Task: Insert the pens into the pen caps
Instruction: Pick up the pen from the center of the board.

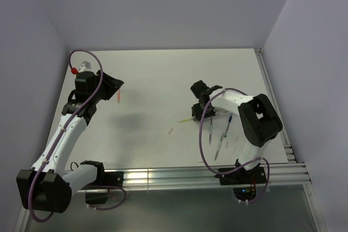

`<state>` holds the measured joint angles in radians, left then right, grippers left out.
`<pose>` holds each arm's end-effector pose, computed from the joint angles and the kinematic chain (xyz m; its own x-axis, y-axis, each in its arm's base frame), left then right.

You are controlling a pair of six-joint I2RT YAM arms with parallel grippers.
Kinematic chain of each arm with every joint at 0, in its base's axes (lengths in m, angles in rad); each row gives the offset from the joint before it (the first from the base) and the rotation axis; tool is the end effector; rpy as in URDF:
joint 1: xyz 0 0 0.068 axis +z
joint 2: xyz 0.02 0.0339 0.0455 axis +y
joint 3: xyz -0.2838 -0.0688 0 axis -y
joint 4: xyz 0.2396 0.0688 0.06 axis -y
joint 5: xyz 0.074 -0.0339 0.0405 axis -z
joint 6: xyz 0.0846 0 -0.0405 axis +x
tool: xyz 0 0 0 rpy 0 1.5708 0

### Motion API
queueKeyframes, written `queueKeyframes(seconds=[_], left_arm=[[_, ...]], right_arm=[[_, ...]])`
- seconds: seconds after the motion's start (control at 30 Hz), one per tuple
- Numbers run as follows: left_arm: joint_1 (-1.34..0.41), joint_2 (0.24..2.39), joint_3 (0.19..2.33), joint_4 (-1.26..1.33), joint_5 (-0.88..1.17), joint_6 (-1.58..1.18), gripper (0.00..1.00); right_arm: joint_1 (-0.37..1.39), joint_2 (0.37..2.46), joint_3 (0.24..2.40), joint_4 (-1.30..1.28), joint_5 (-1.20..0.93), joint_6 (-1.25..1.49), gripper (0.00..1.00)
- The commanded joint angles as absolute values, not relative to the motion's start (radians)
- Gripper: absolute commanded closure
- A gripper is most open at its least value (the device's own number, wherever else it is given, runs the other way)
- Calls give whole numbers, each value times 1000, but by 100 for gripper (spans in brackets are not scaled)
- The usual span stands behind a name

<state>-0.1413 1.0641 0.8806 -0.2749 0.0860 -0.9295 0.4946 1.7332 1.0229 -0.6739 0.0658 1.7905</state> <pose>0.2670 -0.0453 0.3069 -0.4356 -0.7444 -0.5060 -0.2215 0.6335 -0.7413 0.2808 0.1451 0.1272 -0.2633 0.9644 -0.0226 0.9450 0.2626 0.1951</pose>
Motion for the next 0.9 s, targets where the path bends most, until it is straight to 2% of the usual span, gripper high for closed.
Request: queueKeyframes(seconds=[0.0,0.27,0.43,0.47,0.53,0.6,0.7,0.8,0.87], left_arm=[[-133,1063,879,-245,100,-920,53],[-137,1080,876,-232,138,-910,54],[-138,1121,873,-189,248,-885,55],[-137,1124,870,-178,306,-876,56],[-137,1127,845,-146,360,-847,54],[-137,1129,824,-76,506,-804,49],[-141,1126,769,30,682,-795,50],[-163,1056,684,133,710,-849,47],[-192,1003,599,280,698,-885,40]], right_arm=[[489,1776,1043,-753,94,1778,68],[535,1752,1023,-743,199,1674,85],[558,1684,971,-636,230,1559,95],[560,1671,951,-611,227,1507,100],[560,1623,942,-550,230,1451,100],[563,1582,946,-522,242,1353,100],[574,1519,962,-477,226,1209,100],[589,1430,945,-376,187,1077,100],[595,1381,940,-301,108,1013,100]])
